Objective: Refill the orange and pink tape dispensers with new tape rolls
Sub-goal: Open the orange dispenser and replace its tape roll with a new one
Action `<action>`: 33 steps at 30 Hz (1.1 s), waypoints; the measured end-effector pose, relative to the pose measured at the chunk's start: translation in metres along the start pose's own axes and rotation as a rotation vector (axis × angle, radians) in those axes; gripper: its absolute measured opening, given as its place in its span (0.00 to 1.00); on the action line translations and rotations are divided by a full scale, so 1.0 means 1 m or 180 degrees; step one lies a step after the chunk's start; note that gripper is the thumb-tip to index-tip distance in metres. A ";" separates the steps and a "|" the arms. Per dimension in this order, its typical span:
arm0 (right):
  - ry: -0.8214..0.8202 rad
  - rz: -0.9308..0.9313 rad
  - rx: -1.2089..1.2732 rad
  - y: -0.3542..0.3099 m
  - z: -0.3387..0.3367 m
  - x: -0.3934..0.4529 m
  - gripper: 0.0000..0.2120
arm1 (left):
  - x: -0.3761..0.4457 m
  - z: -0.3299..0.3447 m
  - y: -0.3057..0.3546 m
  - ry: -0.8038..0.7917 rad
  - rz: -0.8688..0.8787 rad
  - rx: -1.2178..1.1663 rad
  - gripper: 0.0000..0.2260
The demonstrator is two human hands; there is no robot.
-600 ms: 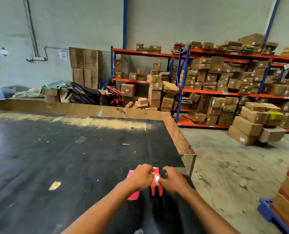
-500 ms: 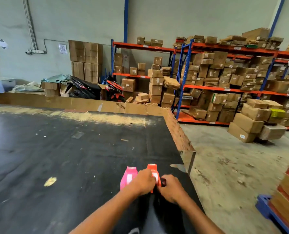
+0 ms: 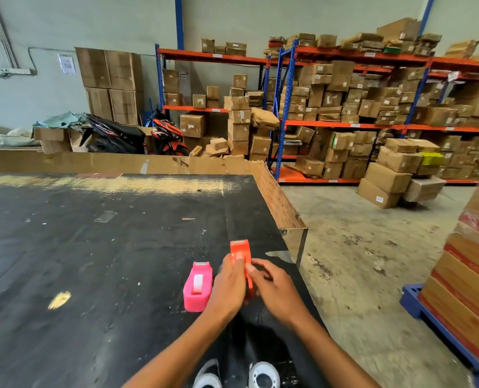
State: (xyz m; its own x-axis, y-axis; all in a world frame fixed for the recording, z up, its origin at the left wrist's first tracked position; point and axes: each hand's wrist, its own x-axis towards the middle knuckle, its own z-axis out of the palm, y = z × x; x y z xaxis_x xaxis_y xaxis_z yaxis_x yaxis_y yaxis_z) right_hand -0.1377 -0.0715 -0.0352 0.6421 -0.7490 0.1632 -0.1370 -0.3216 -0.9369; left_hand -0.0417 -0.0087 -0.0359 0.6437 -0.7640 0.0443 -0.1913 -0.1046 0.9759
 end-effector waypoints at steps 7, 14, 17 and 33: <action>0.0303 0.0083 -0.0110 0.005 -0.012 -0.004 0.10 | 0.004 -0.046 0.007 0.0447 -0.0261 0.0161 0.11; -0.0051 0.0416 -0.2686 0.027 0.013 -0.011 0.20 | -0.025 -0.063 0.021 0.0080 -0.0776 -0.1402 0.10; 0.0218 0.0141 -0.2718 0.010 0.011 -0.025 0.21 | -0.047 -0.066 0.018 0.0052 -0.0739 -0.1446 0.11; 0.0164 -0.0120 -0.0044 -0.054 -0.025 -0.171 0.10 | -0.149 0.005 0.031 -0.1158 -0.1056 -0.1353 0.15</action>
State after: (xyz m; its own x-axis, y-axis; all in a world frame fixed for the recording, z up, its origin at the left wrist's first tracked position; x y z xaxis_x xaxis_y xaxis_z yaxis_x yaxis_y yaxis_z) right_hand -0.2592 0.0594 -0.0052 0.6074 -0.7650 0.2143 -0.1241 -0.3578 -0.9255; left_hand -0.1474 0.0988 -0.0132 0.3118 -0.9091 -0.2764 0.3325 -0.1681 0.9280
